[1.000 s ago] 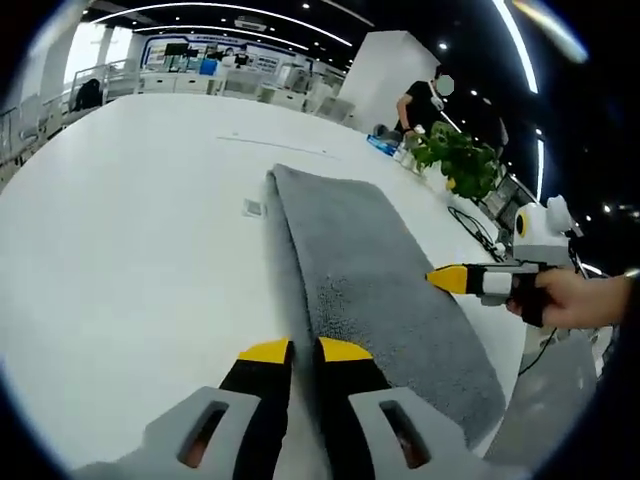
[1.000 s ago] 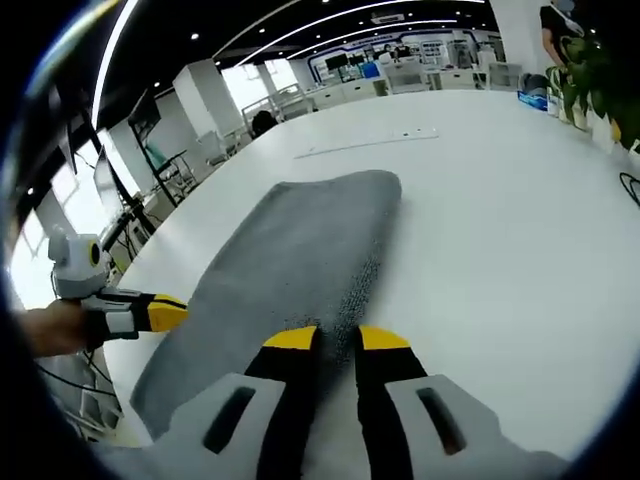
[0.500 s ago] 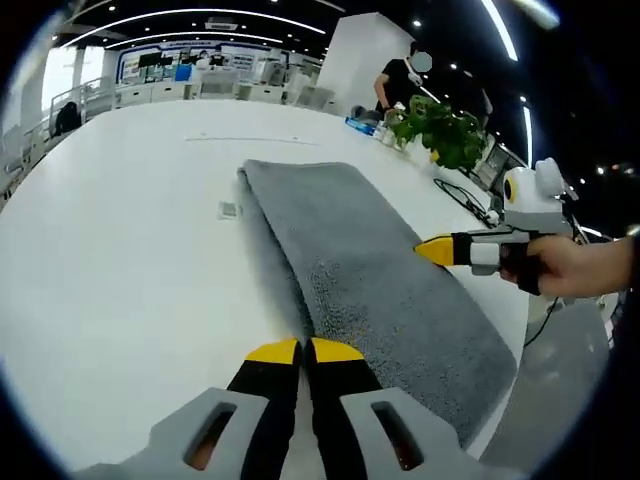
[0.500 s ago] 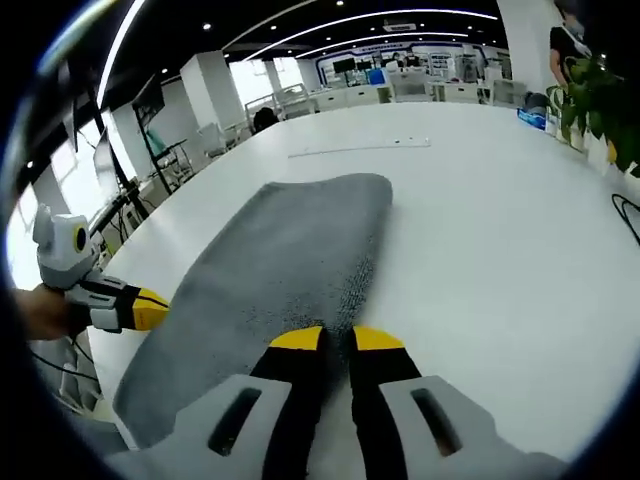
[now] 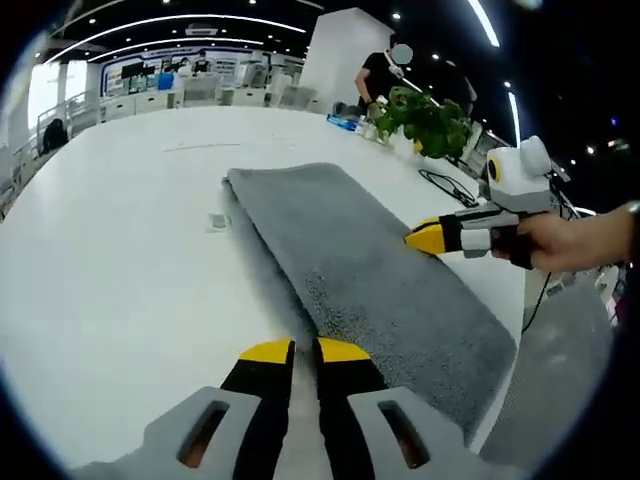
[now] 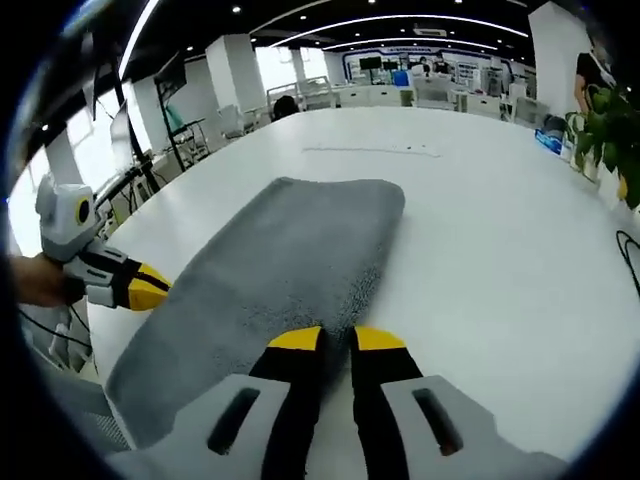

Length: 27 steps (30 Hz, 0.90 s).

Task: Fold the towel on the table until its edges align and the towel forms a compact rectangular stack.

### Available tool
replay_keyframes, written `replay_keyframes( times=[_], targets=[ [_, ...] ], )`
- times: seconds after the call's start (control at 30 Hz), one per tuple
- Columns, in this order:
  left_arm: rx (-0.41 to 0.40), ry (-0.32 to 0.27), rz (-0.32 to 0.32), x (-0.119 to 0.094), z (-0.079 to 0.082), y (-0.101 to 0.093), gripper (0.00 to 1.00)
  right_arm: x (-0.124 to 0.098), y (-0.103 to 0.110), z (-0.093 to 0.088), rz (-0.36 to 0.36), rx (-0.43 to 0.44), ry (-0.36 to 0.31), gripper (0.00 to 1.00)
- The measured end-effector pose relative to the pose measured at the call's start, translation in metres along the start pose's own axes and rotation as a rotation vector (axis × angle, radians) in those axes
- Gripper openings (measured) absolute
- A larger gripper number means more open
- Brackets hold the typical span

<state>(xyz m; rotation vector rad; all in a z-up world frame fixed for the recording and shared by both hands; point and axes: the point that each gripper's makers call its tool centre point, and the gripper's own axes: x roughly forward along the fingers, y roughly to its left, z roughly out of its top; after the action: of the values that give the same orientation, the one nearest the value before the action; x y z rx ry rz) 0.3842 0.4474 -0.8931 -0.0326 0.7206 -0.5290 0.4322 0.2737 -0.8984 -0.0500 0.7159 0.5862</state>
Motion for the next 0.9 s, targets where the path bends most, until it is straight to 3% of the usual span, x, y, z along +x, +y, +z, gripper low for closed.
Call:
replay_keyframes(
  times=[0.17, 0.27, 0.47, 0.63, 0.77, 0.9],
  targets=[
    [0.004, -0.014, 0.003, -0.011, 0.012, -0.002, 0.29, -0.012, 0.0, 0.002, 0.044, -0.024, -0.02, 0.15],
    [0.07, -0.033, -0.035, -0.018, 0.02, -0.013, 0.33, -0.021, 0.003, 0.006, 0.074, -0.06, -0.041, 0.19],
    [0.164, -0.003, -0.15, -0.024, 0.014, -0.046, 0.34, -0.032, 0.012, 0.003, 0.13, -0.107, -0.04, 0.25],
    [0.294, 0.044, -0.229, -0.032, 0.001, -0.073, 0.35, -0.043, 0.031, 0.001, 0.191, -0.221, -0.042, 0.28],
    [0.487, 0.122, -0.277, -0.038, -0.023, -0.089, 0.35, -0.052, 0.048, -0.007, 0.231, -0.298, -0.023, 0.29],
    [0.521, 0.148, -0.3, -0.043, -0.038, -0.099, 0.35, -0.06, 0.065, -0.011, 0.264, -0.33, -0.014, 0.3]
  ],
)
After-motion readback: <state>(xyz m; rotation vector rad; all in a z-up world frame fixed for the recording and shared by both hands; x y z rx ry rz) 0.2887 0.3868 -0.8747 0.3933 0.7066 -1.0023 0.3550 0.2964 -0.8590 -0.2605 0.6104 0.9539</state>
